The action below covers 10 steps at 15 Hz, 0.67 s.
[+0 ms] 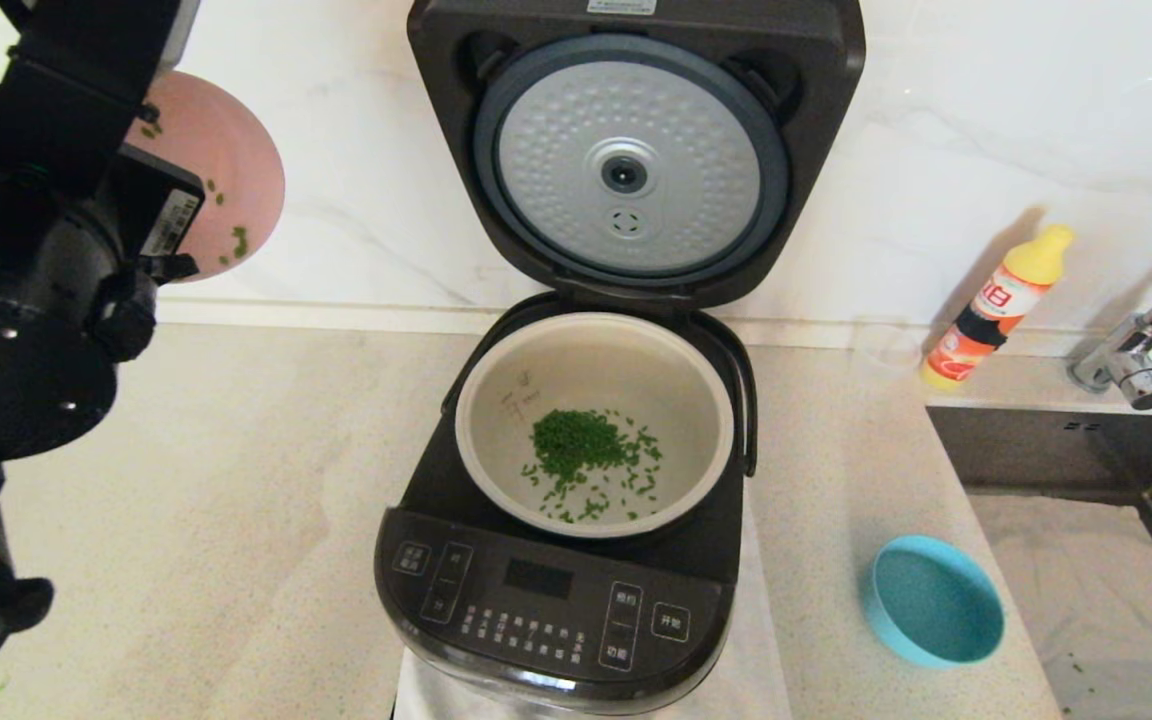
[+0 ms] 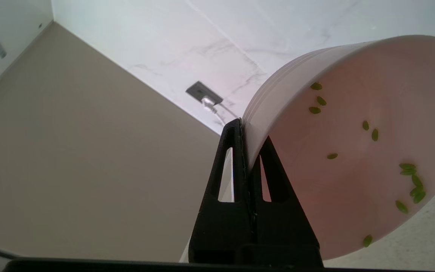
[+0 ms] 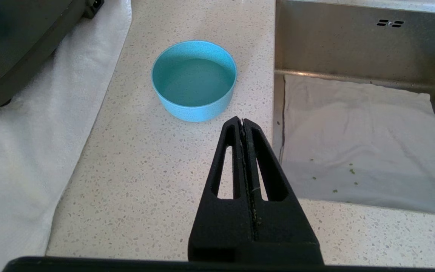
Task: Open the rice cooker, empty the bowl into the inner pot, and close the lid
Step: Place the bowl on the table
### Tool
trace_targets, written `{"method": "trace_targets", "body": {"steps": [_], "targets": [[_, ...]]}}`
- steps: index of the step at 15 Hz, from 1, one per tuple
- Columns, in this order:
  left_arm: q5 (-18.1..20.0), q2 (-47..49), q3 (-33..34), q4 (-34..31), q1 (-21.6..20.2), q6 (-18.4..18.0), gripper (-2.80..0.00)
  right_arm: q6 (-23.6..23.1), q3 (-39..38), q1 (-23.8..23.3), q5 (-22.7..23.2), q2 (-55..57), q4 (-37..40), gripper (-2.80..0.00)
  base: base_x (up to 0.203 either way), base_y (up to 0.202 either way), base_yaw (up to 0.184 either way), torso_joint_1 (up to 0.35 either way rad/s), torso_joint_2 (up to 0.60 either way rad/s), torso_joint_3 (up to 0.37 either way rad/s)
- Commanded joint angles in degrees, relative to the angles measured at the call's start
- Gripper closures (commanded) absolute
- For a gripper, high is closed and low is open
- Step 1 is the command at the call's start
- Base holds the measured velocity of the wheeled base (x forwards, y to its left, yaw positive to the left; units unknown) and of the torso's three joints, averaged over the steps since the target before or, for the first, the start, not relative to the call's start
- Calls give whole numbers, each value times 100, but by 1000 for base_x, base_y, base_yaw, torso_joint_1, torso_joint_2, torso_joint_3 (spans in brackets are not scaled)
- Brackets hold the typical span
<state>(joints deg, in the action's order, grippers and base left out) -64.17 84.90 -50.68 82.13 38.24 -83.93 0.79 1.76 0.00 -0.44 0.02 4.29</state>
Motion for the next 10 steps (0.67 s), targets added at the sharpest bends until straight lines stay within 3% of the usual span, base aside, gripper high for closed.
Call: {"method": "trace_targets", "body": {"steps": [1, 4, 6, 7, 8, 10], "targets": [[-34, -289, 273, 64, -9, -38, 0, 0, 0, 0, 0, -2, 2, 0, 0, 0, 0, 0, 0, 0], [9, -626, 743, 67, -9, -36, 0, 0, 0, 0, 0, 6, 2, 0, 0, 0, 0, 0, 0, 0], [14, -676, 514, 24, -67, -24, 0, 0, 0, 0, 0, 2, 2, 0, 0, 0, 0, 0, 0, 0], [25, -723, 371, -89, -323, -17, 0, 0, 0, 0, 0, 6, 2, 0, 0, 0, 0, 0, 0, 0], [89, -796, 175, -391, -703, 34, 0, 0, 0, 0, 0, 6, 2, 0, 0, 0, 0, 0, 0, 0], [526, -1087, -184, -1887, -1293, 516, 0, 0, 0, 0, 0, -2, 2, 0, 0, 0, 0, 0, 0, 0]]}}
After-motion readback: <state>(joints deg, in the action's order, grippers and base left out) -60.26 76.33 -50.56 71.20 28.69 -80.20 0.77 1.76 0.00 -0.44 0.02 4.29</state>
